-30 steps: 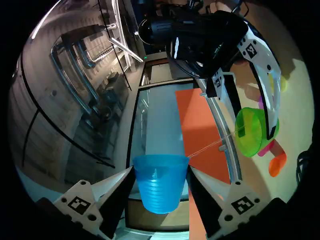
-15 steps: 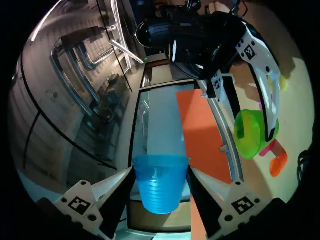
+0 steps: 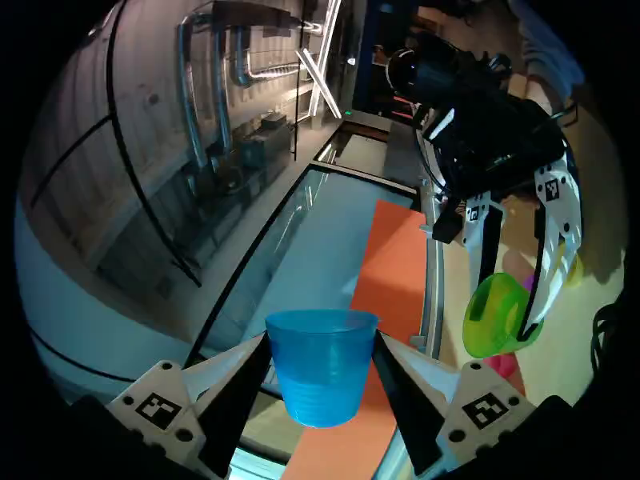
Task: Pour water
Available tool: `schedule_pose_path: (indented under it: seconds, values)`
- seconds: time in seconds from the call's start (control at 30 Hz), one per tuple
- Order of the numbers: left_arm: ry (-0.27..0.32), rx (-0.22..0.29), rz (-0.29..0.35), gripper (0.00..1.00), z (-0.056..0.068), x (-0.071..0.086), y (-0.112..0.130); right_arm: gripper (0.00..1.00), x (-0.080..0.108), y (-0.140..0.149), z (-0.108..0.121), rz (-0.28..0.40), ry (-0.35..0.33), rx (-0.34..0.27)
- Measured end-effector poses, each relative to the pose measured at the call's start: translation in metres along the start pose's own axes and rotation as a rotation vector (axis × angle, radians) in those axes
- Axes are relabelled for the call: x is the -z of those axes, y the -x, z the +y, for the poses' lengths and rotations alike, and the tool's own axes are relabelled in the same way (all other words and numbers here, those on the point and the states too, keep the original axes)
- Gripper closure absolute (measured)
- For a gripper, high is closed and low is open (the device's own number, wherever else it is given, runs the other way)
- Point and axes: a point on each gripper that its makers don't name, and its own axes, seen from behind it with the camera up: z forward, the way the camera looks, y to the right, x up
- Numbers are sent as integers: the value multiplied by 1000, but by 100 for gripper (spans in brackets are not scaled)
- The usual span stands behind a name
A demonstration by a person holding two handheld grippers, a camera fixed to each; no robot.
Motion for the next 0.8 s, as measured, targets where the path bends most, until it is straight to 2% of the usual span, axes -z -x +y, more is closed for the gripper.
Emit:
schedule_pose_path:
  seconds: [0.3,0.5,0.8]
  values:
    - [-14,265,-47,14,2,7,16,10,6,-2,4,6,13,-3]
    - [-27,440,-75,14,-4,11,24,10,8,-7,5,13,18,-1]
    - [-5,719,-87,14,-5,13,27,10,13,-11,6,18,25,5]
